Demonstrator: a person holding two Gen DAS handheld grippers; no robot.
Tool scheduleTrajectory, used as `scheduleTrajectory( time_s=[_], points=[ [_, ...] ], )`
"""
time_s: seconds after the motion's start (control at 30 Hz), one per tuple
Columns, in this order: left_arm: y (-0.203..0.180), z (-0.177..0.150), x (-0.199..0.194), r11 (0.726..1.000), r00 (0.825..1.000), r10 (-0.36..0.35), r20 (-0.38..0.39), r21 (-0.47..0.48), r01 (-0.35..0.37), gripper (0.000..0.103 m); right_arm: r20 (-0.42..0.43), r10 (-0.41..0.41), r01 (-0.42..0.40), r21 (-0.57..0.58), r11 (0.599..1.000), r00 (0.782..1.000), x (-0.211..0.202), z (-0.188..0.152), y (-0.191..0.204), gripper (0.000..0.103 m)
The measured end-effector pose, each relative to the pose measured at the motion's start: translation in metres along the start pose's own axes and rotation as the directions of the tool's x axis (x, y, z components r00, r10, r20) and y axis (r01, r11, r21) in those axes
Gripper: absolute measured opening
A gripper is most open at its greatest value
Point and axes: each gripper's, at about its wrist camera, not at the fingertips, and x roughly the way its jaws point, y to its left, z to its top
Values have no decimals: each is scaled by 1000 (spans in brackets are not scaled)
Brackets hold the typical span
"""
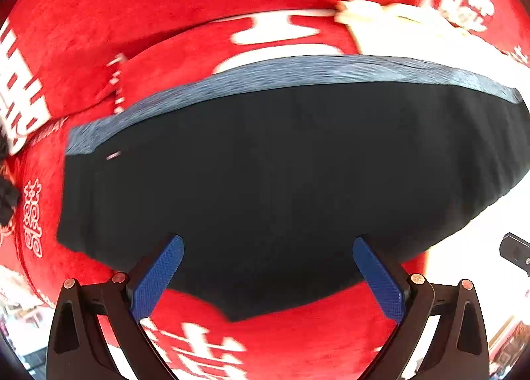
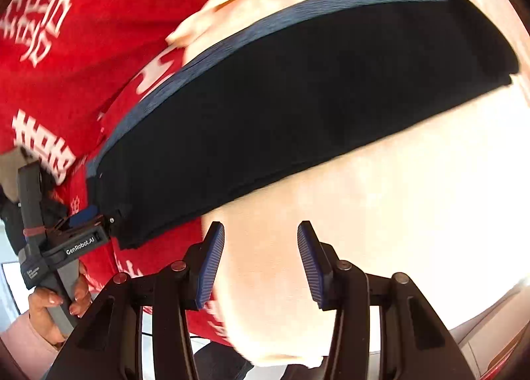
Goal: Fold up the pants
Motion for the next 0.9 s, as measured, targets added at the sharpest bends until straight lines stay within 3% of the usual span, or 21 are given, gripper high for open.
scheduleTrajectory(
  time_s=[0.33,0.63,0.67,0.7,0.73,0.83,0.9],
  points=[
    [-117,33,-4,996,1000,-30,1,83,29,103,88,-10,-3,149,989,996,-41,29,-110,50],
    [-211,56,7,993,1000,-25,15,117,23,103,231,24,-115,388,915,973,-63,70,-211,49],
    [-216,57,10,993,1000,-19,12,114,18,103,256,40,-145,405,903,966,-65,76,-220,45],
    [-219,58,11,994,1000,-16,14,109,14,103,275,55,-170,416,893,960,-65,80,-225,20],
    [-221,59,11,994,1000,-14,18,104,12,103,284,70,-191,424,885,956,-67,85,-228,11],
    [-223,59,12,995,1000,-7,20,97,5,103,312,106,-233,403,885,944,-74,94,-229,10],
    [-222,57,14,996,1000,-11,21,93,9,103,295,73,-190,390,901,953,-73,94,-229,10]
  ],
)
